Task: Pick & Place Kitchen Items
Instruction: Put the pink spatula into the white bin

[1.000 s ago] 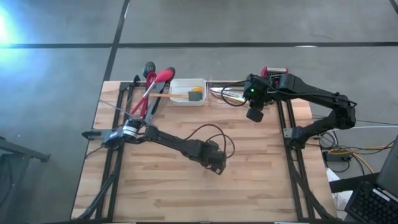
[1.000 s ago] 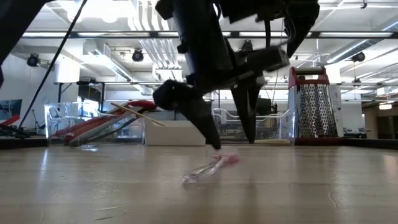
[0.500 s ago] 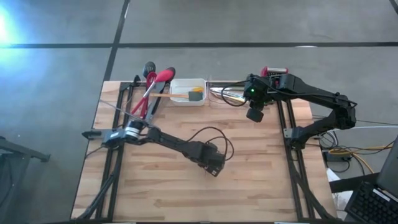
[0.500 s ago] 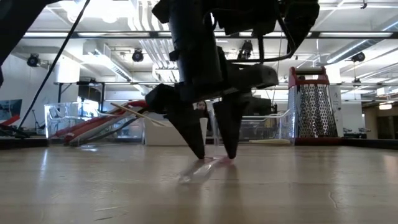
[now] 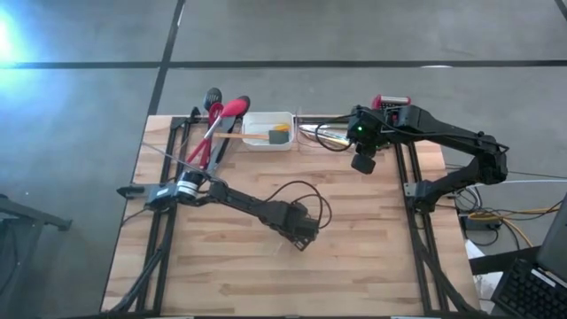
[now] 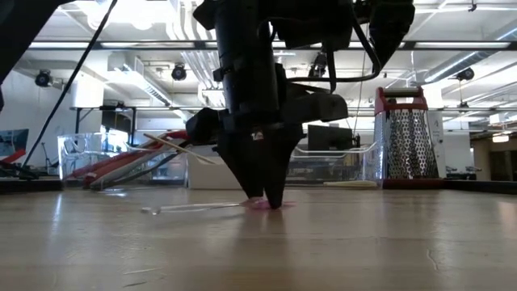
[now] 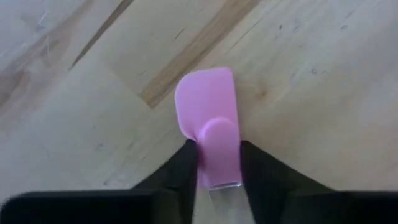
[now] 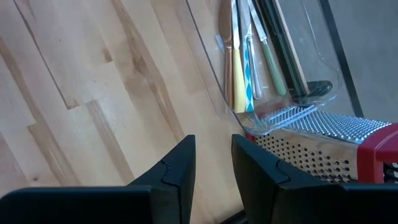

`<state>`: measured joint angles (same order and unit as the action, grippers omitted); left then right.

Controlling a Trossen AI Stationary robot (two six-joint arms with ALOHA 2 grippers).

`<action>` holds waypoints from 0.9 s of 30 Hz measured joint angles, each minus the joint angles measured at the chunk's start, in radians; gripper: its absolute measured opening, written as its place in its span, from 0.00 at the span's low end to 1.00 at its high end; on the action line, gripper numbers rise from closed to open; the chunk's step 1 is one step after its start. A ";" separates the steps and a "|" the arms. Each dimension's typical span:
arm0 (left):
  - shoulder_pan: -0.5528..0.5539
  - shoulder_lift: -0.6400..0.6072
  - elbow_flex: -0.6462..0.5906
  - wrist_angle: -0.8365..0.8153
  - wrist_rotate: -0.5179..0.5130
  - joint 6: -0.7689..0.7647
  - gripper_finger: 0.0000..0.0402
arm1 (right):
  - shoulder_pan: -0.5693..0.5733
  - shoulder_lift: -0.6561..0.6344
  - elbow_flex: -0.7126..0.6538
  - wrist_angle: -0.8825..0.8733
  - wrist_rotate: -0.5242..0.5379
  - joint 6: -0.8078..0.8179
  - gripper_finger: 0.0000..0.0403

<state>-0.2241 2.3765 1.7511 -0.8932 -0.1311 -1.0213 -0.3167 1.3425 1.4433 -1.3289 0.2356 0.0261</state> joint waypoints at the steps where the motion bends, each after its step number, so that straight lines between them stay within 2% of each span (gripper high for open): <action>1: 0.000 -0.003 -0.001 0.000 -0.001 0.006 0.24 | 0.000 0.000 0.000 0.000 0.000 0.000 0.24; 2: 0.000 -0.003 -0.001 0.001 0.000 0.016 0.21 | 0.000 0.000 0.000 0.000 0.000 0.000 0.24; 8: 0.001 -0.031 -0.004 0.010 -0.004 0.101 0.21 | 0.000 0.000 0.000 -0.003 0.000 0.016 0.24; 13: 0.000 -0.114 -0.003 -0.007 -0.044 0.220 0.21 | 0.000 0.000 0.000 -0.030 0.000 0.021 0.24; 17: 0.003 -0.185 -0.011 -0.056 -0.112 0.374 0.21 | 0.000 -0.001 0.000 -0.049 0.000 0.045 0.24; 21: 0.021 -0.278 -0.010 -0.112 -0.226 0.475 0.21 | 0.000 -0.001 0.000 -0.072 0.000 0.069 0.24; 27: 0.082 -0.358 -0.011 -0.198 -0.317 0.693 0.21 | 0.000 -0.008 0.000 -0.093 -0.001 0.103 0.24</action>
<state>-0.1424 2.0188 1.7401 -1.0911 -0.4485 -0.3286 -0.3164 1.3342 1.4433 -1.4219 0.2348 0.1294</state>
